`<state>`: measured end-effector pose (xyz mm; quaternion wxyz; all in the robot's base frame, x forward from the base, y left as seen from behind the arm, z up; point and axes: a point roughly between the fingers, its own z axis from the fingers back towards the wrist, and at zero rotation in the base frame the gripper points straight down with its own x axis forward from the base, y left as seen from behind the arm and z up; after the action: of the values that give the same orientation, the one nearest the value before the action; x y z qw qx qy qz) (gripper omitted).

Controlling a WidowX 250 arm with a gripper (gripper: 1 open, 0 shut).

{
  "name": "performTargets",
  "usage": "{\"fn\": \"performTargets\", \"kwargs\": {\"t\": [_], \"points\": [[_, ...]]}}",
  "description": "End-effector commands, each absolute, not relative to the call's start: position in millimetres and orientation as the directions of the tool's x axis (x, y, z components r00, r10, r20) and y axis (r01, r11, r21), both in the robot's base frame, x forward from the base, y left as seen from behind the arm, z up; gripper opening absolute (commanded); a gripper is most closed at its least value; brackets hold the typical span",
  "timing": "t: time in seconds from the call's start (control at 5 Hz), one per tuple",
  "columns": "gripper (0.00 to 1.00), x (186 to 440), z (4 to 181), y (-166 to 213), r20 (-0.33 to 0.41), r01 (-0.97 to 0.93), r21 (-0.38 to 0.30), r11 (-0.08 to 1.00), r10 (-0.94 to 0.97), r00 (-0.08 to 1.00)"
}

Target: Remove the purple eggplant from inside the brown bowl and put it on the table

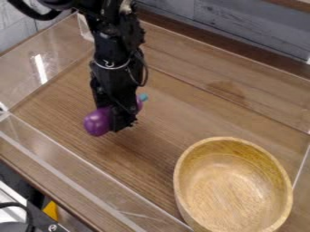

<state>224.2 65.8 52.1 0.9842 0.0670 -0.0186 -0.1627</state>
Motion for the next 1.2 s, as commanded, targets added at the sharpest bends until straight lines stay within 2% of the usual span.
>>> {"fn": "performTargets", "kwargs": {"t": [0.0,1.0], "points": [[0.0,226.6,57.3,68.9,0.038,0.308,0.144,0.94,-0.316,0.948],[0.0,227.5,58.2,54.6,0.051,0.28,0.098,0.955,-0.285,0.957]]}}
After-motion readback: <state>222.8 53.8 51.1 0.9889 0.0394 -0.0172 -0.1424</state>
